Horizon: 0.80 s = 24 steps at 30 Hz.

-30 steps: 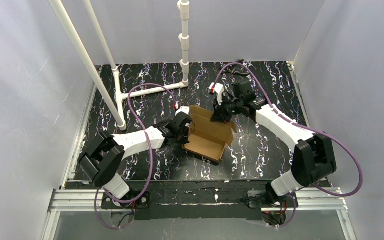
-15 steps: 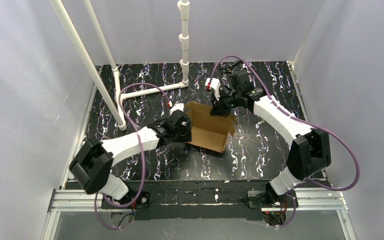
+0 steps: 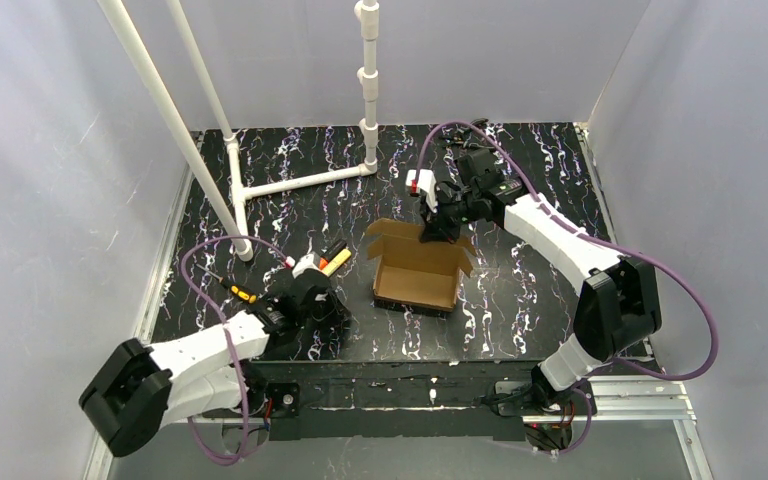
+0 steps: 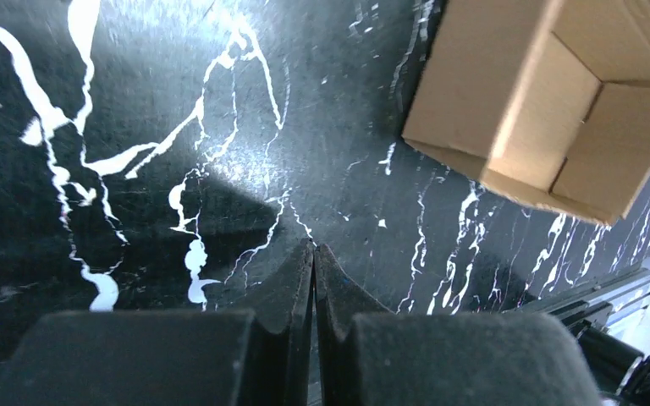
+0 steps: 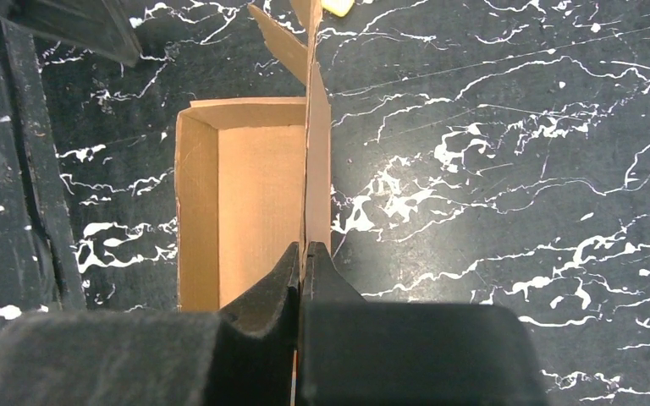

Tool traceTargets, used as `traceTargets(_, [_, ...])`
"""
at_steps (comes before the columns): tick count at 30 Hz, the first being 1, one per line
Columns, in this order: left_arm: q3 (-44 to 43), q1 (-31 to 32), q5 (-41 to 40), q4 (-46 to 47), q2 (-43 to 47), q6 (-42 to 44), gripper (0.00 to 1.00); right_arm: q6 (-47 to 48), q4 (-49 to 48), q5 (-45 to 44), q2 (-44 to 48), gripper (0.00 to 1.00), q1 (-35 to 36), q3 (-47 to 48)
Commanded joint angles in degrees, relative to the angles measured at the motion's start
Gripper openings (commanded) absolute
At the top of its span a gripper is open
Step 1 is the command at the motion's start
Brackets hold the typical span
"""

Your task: Fold the paper box

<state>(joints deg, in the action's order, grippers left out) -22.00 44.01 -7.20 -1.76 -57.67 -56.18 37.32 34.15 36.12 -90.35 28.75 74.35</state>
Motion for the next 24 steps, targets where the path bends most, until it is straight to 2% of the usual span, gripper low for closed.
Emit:
traceTargets(1, [-2.0,-0.1,3.9,6.1,-6.5,-10.9,0.00,-3.1,-2.5,0.9,0.1,0.01,0.6,-0.3])
traceTargets(7, [-9.0,1.5,3.6,5.1,-18.2,-21.8,0.00,-5.8,-4.5,0.4,0.3,0.01,1.2,-2.3])
traceTargets(12, [-13.2,1.5,2.8,4.3,-24.7,-29.1,0.00,-3.9,-3.0,4.1,1.5,0.01,1.9,-4.5])
traceTargets(17, [-12.7,0.7,2.1,5.5,-26.2,-35.6,0.00,3.2,2.6,10.8,4.5,0.01,2.7,-6.4])
traceTargets(24, [-10.6,0.3,2.1,5.2,-24.5,-34.4,0.00,2.0,1.3,8.9,6.0,0.02,3.0,-6.4])
